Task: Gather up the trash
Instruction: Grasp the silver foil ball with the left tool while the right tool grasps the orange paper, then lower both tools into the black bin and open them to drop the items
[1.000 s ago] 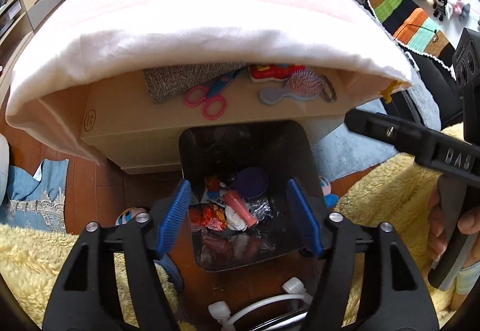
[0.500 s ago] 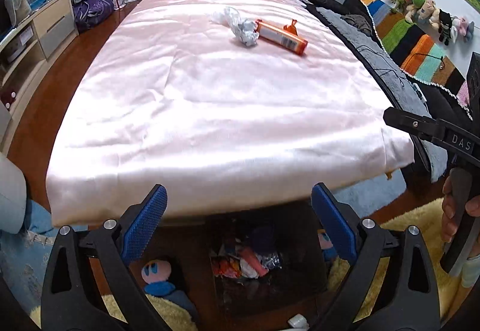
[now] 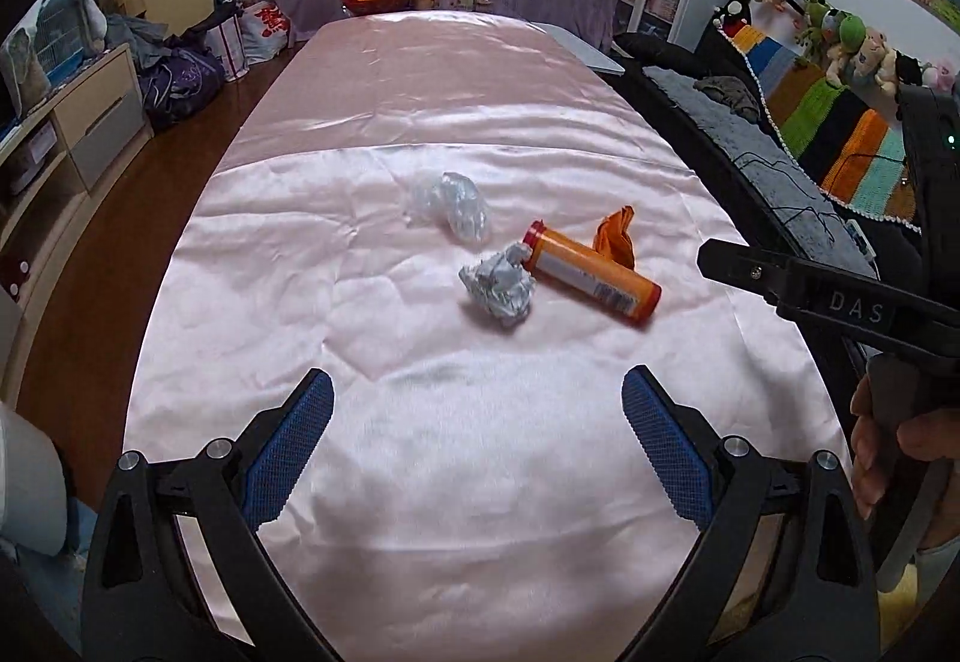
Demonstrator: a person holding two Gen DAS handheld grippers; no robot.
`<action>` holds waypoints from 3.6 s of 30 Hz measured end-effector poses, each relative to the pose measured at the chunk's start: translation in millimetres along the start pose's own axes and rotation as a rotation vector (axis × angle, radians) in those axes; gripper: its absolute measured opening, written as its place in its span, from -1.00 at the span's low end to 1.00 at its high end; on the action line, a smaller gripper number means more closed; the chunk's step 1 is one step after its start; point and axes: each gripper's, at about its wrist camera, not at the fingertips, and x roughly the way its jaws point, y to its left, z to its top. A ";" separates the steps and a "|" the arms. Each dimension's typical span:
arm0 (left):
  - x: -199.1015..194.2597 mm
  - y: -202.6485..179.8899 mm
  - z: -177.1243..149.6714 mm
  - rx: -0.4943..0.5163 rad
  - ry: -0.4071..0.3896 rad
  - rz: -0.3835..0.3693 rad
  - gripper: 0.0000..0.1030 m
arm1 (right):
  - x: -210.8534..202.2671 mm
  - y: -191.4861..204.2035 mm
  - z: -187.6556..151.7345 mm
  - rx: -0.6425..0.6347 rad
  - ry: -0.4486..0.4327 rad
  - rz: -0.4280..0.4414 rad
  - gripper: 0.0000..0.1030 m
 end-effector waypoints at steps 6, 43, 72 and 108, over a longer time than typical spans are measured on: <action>43.7 1.7 21.4 -0.005 0.022 -0.021 0.54 | 37.5 0.8 24.8 0.030 0.031 0.040 0.34; 50.0 -2.3 26.9 0.023 0.052 -0.059 -0.68 | 25.1 17.5 30.1 -0.087 -0.020 0.043 -0.39; -95.2 -16.0 -185.2 -0.027 0.100 -0.089 -0.65 | -89.3 40.4 -195.4 -0.080 0.115 0.109 -0.39; -46.8 -20.8 -271.9 -0.032 0.290 -0.123 -0.08 | -41.6 31.6 -268.5 -0.030 0.288 0.086 0.00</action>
